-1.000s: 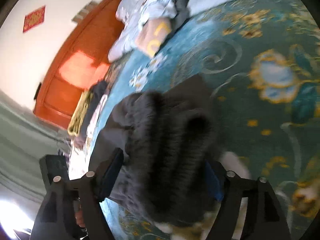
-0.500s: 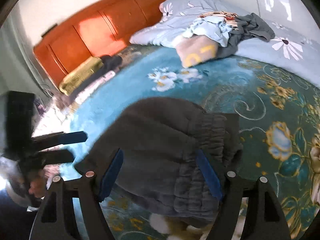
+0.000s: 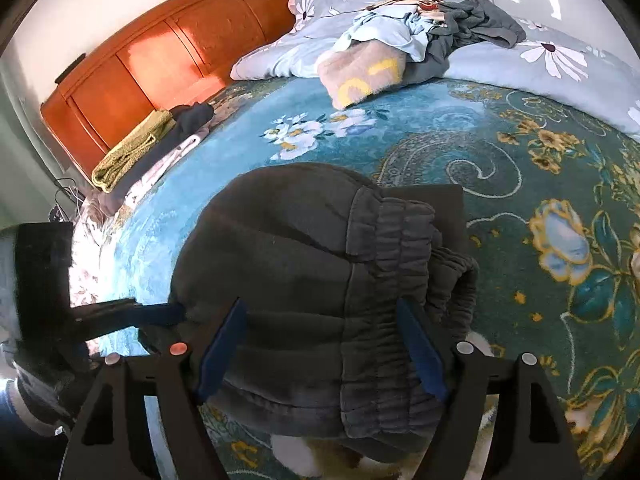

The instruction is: Fold clothes

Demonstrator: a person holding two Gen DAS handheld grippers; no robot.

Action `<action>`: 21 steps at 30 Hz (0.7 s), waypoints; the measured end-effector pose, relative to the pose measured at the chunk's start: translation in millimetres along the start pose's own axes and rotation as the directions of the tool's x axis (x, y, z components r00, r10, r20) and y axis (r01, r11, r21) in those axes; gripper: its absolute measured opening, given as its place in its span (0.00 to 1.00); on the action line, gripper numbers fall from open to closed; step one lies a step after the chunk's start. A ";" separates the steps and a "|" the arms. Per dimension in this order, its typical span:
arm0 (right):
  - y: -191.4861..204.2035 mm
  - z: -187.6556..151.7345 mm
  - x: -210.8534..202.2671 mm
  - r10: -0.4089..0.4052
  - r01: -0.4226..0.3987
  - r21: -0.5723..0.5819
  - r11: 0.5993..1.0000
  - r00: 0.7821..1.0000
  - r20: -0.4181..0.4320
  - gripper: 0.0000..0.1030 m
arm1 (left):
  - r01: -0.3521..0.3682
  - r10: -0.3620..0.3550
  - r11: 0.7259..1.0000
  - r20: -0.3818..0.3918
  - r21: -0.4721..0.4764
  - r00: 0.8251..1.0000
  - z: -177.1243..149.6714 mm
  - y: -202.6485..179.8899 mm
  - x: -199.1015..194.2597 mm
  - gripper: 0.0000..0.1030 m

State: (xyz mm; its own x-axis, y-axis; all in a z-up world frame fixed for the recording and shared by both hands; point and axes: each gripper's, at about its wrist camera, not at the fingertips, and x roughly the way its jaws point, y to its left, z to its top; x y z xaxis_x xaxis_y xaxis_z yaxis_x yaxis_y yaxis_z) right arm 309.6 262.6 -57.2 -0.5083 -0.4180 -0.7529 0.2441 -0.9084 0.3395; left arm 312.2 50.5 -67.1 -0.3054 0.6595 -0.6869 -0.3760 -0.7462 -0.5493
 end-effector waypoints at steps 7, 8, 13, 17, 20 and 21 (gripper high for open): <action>-0.6 3.0 -25.7 0.046 -0.049 0.074 0.996 0.998 0.046 0.77 | 0.099 -0.089 0.989 0.098 -0.106 0.991 4.6 8.3 -44.1 0.79; -5.5 1.9 -28.6 0.065 -0.071 0.102 0.992 0.996 0.055 0.77 | 0.089 -0.075 0.988 0.115 -0.125 0.991 5.2 13.6 -48.8 0.84; -42.1 -12.1 -24.0 0.039 -0.048 0.256 0.966 0.998 0.042 0.77 | 0.064 -0.042 0.946 0.075 -0.318 0.996 1.1 59.6 -34.0 0.86; -63.1 -19.3 -9.3 0.092 -0.092 0.347 0.933 0.996 0.016 0.82 | 0.059 -0.056 0.916 0.021 -0.396 0.998 2.4 78.8 -7.6 0.86; -73.1 -15.9 -0.6 0.139 -0.139 0.388 0.911 0.990 0.027 0.85 | 0.078 -0.075 0.907 0.024 -0.413 0.997 6.5 81.7 0.1 0.86; -76.7 -15.1 3.0 0.156 -0.155 0.404 0.902 0.987 0.029 0.87 | 0.081 -0.078 0.908 0.024 -0.410 0.997 9.1 80.5 0.9 0.86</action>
State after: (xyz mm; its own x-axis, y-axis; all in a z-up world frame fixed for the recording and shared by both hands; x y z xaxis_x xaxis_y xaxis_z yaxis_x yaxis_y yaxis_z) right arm 301.8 331.2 -94.0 -0.4877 -0.5552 -0.6737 -0.0348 -0.7588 0.6504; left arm 273.7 -8.2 -107.6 -0.2955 0.7180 -0.6302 -0.0075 -0.6614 -0.7500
